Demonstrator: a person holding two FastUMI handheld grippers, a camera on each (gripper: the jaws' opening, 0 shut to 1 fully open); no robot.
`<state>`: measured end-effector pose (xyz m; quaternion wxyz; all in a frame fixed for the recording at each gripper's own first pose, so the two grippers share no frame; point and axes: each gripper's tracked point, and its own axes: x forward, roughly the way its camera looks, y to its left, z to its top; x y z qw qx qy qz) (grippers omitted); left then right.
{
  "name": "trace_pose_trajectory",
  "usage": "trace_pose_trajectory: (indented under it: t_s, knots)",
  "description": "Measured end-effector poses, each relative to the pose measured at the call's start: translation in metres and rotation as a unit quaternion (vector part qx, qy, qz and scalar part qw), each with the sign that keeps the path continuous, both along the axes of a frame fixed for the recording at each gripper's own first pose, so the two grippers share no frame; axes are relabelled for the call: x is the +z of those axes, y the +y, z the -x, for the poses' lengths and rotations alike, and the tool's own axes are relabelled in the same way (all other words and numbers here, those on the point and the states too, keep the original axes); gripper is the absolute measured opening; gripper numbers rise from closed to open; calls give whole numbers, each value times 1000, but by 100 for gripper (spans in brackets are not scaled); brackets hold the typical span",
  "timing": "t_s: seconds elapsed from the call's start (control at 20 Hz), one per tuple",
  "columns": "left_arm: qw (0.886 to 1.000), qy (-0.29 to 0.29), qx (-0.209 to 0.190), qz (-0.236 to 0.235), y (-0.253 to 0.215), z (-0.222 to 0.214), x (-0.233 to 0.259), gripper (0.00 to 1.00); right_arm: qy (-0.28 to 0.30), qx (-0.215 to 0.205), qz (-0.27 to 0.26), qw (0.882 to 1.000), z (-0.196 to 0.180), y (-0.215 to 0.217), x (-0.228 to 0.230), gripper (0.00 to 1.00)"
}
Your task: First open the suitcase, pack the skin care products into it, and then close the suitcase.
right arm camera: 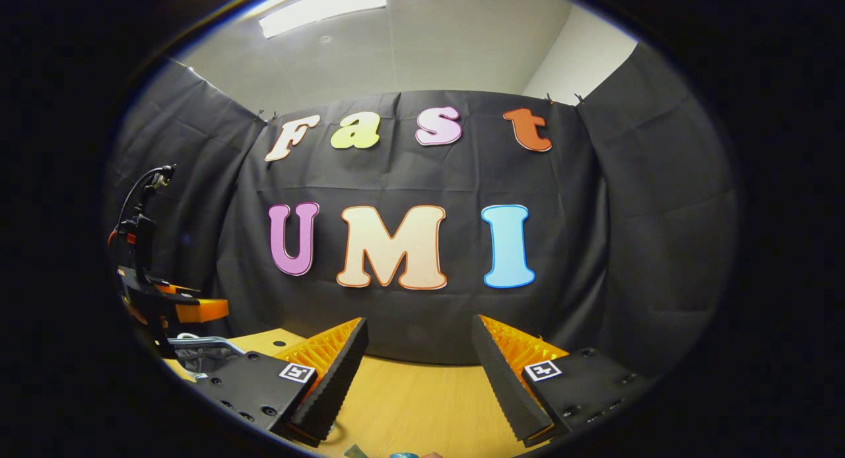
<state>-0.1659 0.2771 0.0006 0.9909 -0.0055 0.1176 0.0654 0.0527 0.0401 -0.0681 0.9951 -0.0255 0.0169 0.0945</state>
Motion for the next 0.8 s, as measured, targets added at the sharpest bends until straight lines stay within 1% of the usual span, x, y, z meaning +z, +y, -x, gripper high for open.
trace_pose_trajectory:
  t_s: [0.15,0.4,0.55,0.75,0.8]
  knots:
    - [999,24,-29,15,-46,1,-22,94,10,0,0,1000,4,-18,-7,99]
    - [995,68,-77,20,-111,12,-63,95,20,-1,1,1000,8,-45,-16,99]
    - [990,101,-98,24,-142,17,-91,95,28,-3,0,1000,9,-57,-22,99]
    - [980,152,-121,42,-174,33,-132,95,39,-9,1,999,13,-69,-32,99]
    - [978,165,-123,45,-179,38,-143,94,43,-10,1,999,15,-71,-35,99]
